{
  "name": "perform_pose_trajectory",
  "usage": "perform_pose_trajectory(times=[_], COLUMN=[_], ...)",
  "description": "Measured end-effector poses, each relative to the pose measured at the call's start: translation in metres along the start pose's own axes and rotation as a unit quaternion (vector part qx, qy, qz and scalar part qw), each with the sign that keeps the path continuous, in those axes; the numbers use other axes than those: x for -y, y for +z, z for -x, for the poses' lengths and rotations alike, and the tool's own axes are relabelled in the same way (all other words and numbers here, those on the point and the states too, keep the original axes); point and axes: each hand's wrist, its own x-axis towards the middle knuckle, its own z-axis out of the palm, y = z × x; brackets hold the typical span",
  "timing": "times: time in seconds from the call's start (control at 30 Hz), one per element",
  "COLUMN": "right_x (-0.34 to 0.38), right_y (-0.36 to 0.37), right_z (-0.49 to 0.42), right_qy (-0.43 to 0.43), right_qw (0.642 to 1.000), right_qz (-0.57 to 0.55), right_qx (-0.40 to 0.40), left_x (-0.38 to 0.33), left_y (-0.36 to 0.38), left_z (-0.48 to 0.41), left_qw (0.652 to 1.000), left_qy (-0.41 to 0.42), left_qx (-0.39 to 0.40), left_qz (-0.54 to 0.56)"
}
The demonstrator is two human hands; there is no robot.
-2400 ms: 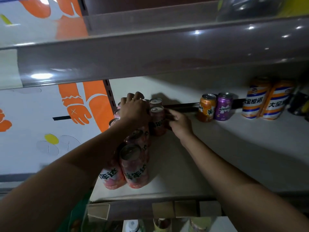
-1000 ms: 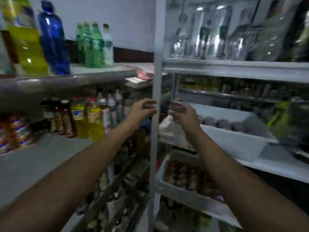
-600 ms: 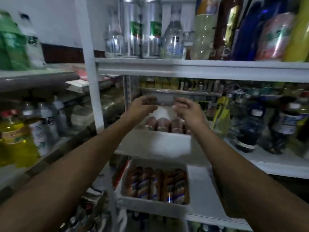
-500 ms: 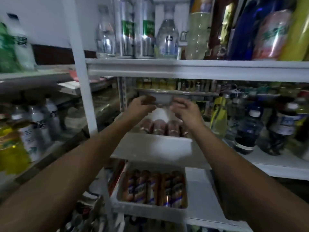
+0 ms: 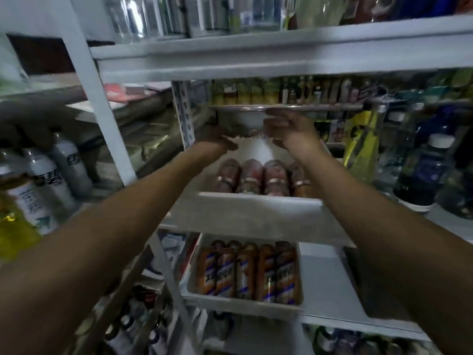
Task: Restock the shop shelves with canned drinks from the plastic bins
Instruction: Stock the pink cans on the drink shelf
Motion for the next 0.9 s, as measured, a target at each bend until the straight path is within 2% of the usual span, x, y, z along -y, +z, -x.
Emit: perform_pose_trajectory(times=[0.1, 0.17, 0.23, 0.4, 0.53, 0.7, 0.9], right_x=[-0.005, -0.008, -0.013, -0.015, -0.018, -0.018, -0.016], right_y=[-0.001, 0.0, 0.001, 0.0, 0.0, 0.0, 0.002], right_z=[0.0, -0.002, -0.005, -0.006, -0.007, -0.008, -0.006], right_qy=[0.02, 0.022, 0.011, 0.011, 0.005, 0.0, 0.044], right_qw=[1.0, 0.999, 1.0, 1.0, 1.0, 1.0, 0.997], right_qz=[0.009, -0.027, -0.007, 0.006, -0.005, 0.01, -0.055], right_qx=[-0.005, -0.009, -0.023, -0.007, 0.001, -0.003, -0.011], left_x=[0.003, 0.004, 0.003, 0.005, 0.012, 0.016, 0.005], left_y=[0.003, 0.007, 0.012, 0.023, 0.026, 0.022, 0.001], left_z=[-0.012, -0.015, -0.015, -0.02, -0.025, -0.027, -0.013], left_qw=[0.998, 0.989, 0.979, 0.957, 0.955, 0.961, 0.982], left_qy=[-0.04, -0.088, -0.108, -0.185, -0.19, -0.197, -0.186], left_qx=[0.013, 0.046, 0.078, 0.141, 0.147, 0.129, 0.011], left_qz=[-0.053, -0.112, -0.157, -0.175, -0.176, -0.147, -0.006])
